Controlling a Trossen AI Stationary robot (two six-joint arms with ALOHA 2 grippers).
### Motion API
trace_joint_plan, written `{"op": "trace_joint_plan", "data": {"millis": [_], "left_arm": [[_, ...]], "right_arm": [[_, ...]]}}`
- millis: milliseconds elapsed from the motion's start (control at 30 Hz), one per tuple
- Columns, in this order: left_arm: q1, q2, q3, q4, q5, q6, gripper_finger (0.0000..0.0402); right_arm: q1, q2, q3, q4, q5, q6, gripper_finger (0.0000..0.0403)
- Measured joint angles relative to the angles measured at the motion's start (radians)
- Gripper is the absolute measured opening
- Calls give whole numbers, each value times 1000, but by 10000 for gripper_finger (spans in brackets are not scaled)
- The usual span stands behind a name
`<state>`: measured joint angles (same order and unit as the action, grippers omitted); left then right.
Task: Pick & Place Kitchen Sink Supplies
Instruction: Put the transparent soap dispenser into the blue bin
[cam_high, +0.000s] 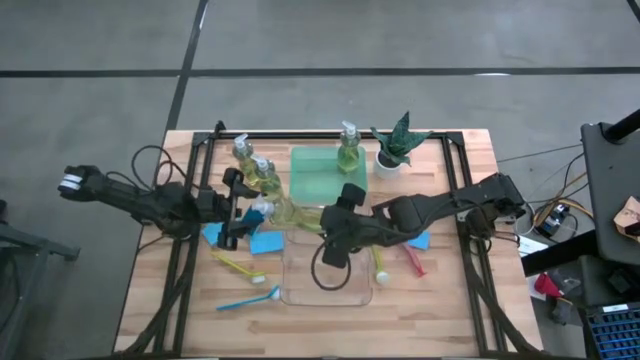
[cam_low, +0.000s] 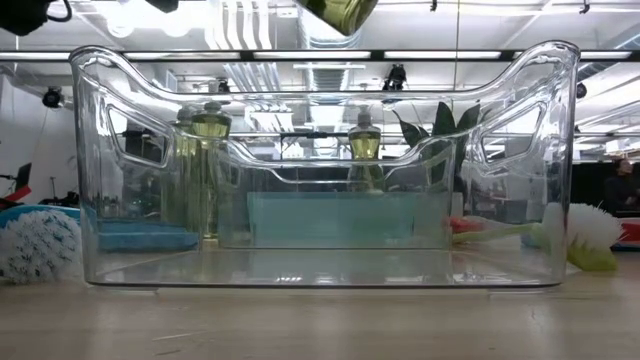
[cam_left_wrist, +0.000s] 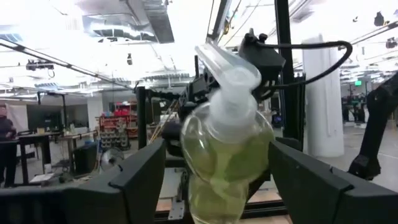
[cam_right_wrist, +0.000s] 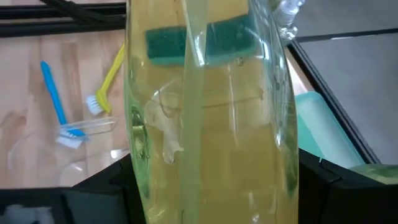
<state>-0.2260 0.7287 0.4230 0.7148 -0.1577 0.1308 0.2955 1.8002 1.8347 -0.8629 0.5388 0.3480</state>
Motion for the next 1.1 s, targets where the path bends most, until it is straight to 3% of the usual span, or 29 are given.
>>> {"op": "trace_joint_plan", "data": {"millis": [433,767,1100], "left_arm": [[0,57,22,136,-6,-7,275],[0,168,99,132,-40,-16,267],[0,178,113,131,-41,-25,197]], "right_arm": [[-6,2,-3,17,9,10,247],[-8,2,-6,33,11,-1,247],[-6,2,-8,33,12,8,247]]}}
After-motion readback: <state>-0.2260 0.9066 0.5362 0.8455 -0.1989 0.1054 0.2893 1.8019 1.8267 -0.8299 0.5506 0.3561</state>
